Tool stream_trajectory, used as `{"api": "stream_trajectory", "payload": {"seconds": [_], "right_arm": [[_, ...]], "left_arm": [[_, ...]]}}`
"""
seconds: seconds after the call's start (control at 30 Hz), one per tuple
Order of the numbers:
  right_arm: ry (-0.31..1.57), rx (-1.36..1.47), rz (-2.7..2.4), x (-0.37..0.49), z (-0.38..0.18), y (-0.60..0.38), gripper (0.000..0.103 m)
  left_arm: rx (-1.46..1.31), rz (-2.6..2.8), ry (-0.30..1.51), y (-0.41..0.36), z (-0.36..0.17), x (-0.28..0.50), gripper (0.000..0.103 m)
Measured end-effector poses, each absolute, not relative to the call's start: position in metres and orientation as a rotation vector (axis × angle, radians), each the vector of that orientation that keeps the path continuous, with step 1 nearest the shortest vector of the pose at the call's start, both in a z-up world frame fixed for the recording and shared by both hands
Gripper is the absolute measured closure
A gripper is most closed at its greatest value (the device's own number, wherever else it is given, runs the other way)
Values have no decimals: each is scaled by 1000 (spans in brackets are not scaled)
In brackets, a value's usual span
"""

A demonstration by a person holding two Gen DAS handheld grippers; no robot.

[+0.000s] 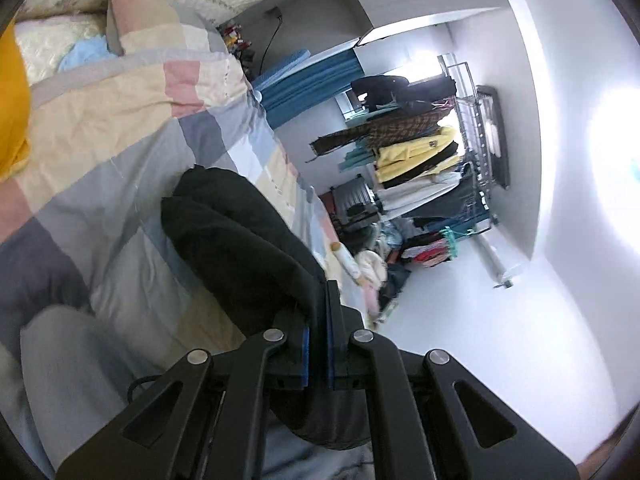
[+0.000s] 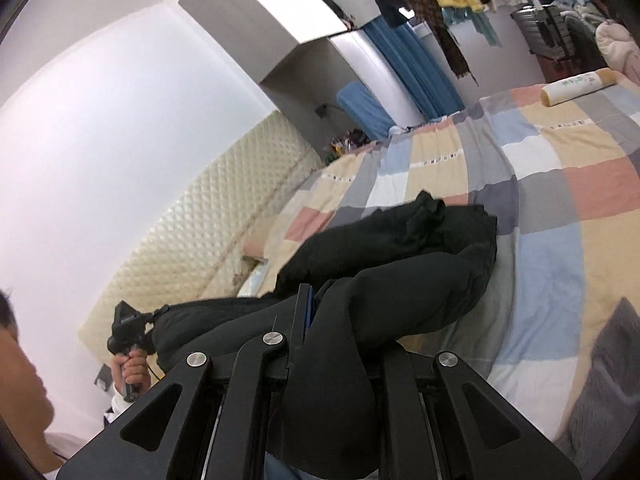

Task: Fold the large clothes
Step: 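Lift the gripped edge with both tools and fold it over the jacket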

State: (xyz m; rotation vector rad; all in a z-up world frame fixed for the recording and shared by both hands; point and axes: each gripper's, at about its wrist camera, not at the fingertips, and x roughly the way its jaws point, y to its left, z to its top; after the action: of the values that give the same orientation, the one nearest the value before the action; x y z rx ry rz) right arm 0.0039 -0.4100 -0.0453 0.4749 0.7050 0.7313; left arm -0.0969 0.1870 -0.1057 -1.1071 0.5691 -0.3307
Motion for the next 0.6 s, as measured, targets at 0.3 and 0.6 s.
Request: {"api": "stream_trajectory", "payload": {"seconds": [0.3, 0.6], "right_arm": [[644, 542, 697, -25, -27, -428, 96], [676, 598, 653, 51, -32, -421, 96]], "left_arm": [[-1016, -355, 594, 185, -75, -112, 98], [-932, -303, 670, 194, -68, -39, 98]]}}
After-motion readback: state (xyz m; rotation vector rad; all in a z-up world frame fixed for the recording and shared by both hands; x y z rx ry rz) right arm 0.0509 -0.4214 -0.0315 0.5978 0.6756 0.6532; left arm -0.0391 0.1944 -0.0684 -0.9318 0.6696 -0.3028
